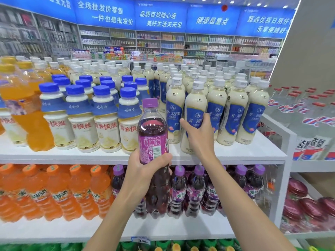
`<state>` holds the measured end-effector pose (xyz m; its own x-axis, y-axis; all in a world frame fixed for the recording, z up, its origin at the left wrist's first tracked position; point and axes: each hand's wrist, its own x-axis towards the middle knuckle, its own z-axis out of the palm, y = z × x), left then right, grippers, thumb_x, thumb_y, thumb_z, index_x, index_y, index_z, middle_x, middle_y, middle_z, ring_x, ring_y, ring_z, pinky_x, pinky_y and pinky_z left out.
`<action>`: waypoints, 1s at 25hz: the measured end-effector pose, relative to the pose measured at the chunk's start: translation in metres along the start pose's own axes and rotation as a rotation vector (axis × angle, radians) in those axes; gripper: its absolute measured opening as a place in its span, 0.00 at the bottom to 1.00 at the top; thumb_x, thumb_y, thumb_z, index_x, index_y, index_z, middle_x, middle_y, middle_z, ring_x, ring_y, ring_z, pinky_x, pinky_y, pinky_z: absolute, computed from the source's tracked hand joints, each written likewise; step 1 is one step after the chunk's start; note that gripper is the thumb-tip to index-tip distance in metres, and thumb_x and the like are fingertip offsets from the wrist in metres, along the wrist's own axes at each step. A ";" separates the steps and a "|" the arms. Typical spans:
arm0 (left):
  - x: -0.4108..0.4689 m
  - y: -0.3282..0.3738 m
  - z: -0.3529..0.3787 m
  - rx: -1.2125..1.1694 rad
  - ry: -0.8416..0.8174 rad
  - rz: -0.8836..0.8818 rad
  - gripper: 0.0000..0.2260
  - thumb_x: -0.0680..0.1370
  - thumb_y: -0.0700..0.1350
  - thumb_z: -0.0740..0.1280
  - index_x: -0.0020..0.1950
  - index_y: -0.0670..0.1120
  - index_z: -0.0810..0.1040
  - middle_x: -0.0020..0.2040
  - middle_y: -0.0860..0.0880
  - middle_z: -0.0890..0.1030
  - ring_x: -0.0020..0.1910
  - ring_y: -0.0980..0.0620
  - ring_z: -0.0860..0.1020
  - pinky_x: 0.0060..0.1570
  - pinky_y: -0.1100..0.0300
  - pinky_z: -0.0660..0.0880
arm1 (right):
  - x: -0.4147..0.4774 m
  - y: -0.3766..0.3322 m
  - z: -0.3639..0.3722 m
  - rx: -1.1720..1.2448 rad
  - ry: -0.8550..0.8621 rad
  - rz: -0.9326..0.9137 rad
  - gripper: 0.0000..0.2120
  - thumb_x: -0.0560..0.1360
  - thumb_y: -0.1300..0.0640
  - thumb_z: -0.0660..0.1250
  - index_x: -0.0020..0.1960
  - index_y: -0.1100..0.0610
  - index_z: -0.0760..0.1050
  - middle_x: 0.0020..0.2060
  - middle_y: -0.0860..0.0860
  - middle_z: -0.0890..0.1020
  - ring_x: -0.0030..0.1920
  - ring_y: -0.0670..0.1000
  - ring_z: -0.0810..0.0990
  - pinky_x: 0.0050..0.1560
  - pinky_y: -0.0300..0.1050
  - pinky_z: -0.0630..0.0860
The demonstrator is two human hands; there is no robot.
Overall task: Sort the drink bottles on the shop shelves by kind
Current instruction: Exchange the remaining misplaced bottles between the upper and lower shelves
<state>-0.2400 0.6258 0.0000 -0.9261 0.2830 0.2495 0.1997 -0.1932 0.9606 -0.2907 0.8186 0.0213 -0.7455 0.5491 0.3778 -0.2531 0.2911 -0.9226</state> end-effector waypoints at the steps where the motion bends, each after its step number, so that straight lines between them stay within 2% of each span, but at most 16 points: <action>1: 0.000 -0.001 0.000 0.000 0.000 -0.004 0.22 0.64 0.56 0.78 0.48 0.42 0.81 0.42 0.40 0.84 0.40 0.43 0.82 0.47 0.42 0.80 | 0.002 0.002 0.002 -0.005 0.006 -0.008 0.17 0.76 0.53 0.75 0.57 0.56 0.71 0.48 0.48 0.82 0.40 0.34 0.79 0.38 0.26 0.72; 4: 0.001 -0.007 0.000 -0.012 0.012 -0.027 0.24 0.64 0.56 0.78 0.49 0.39 0.80 0.42 0.37 0.83 0.39 0.42 0.82 0.47 0.40 0.80 | 0.006 0.007 0.006 -0.033 0.023 -0.019 0.20 0.75 0.50 0.75 0.60 0.55 0.70 0.50 0.47 0.82 0.44 0.36 0.80 0.42 0.28 0.74; 6: 0.000 -0.011 0.001 -0.017 0.020 -0.037 0.27 0.63 0.56 0.78 0.51 0.37 0.79 0.42 0.37 0.83 0.38 0.42 0.82 0.46 0.40 0.80 | 0.006 0.010 0.006 -0.081 0.026 -0.028 0.22 0.74 0.48 0.76 0.60 0.54 0.70 0.51 0.47 0.82 0.48 0.40 0.82 0.44 0.32 0.76; 8: 0.000 -0.013 0.002 -0.027 0.034 -0.043 0.27 0.63 0.56 0.78 0.51 0.37 0.79 0.41 0.38 0.84 0.38 0.42 0.82 0.45 0.42 0.81 | 0.003 0.013 0.005 -0.118 0.024 -0.042 0.25 0.73 0.47 0.77 0.61 0.54 0.69 0.52 0.47 0.82 0.50 0.43 0.82 0.44 0.31 0.75; 11: 0.002 -0.015 0.005 -0.033 0.038 -0.043 0.27 0.63 0.55 0.78 0.51 0.37 0.79 0.41 0.39 0.84 0.37 0.42 0.82 0.43 0.44 0.81 | -0.003 0.014 0.001 -0.143 0.018 -0.056 0.28 0.71 0.48 0.78 0.65 0.53 0.69 0.56 0.48 0.82 0.54 0.47 0.82 0.50 0.38 0.77; 14: 0.003 -0.015 0.009 -0.052 0.043 -0.042 0.28 0.62 0.55 0.79 0.51 0.36 0.79 0.41 0.38 0.83 0.37 0.42 0.82 0.41 0.46 0.80 | -0.015 0.015 -0.006 -0.249 0.021 -0.097 0.32 0.73 0.49 0.77 0.71 0.53 0.67 0.61 0.47 0.78 0.58 0.48 0.80 0.54 0.36 0.76; 16: 0.004 -0.016 0.011 -0.057 0.042 -0.033 0.29 0.62 0.55 0.78 0.52 0.35 0.78 0.40 0.37 0.83 0.36 0.42 0.82 0.40 0.47 0.80 | -0.023 0.019 -0.008 -0.341 0.072 -0.150 0.31 0.75 0.49 0.75 0.72 0.55 0.66 0.64 0.49 0.76 0.62 0.49 0.77 0.61 0.45 0.76; 18: 0.004 -0.017 0.013 -0.063 0.030 -0.030 0.29 0.62 0.54 0.78 0.52 0.34 0.78 0.39 0.37 0.83 0.35 0.42 0.82 0.38 0.50 0.80 | -0.026 0.026 -0.006 -0.399 0.107 -0.189 0.28 0.77 0.49 0.73 0.71 0.57 0.67 0.63 0.51 0.75 0.64 0.52 0.76 0.62 0.54 0.76; 25: 0.001 -0.024 0.013 -0.046 0.023 -0.027 0.27 0.63 0.54 0.78 0.50 0.34 0.78 0.38 0.36 0.83 0.34 0.43 0.82 0.36 0.53 0.79 | -0.011 0.038 0.005 -0.424 0.182 -0.253 0.25 0.79 0.53 0.71 0.70 0.61 0.68 0.62 0.56 0.74 0.62 0.58 0.76 0.62 0.55 0.76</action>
<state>-0.2414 0.6431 -0.0211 -0.9381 0.2672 0.2202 0.1603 -0.2285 0.9602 -0.2955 0.8197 -0.0187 -0.5650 0.5369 0.6266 -0.1111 0.7029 -0.7025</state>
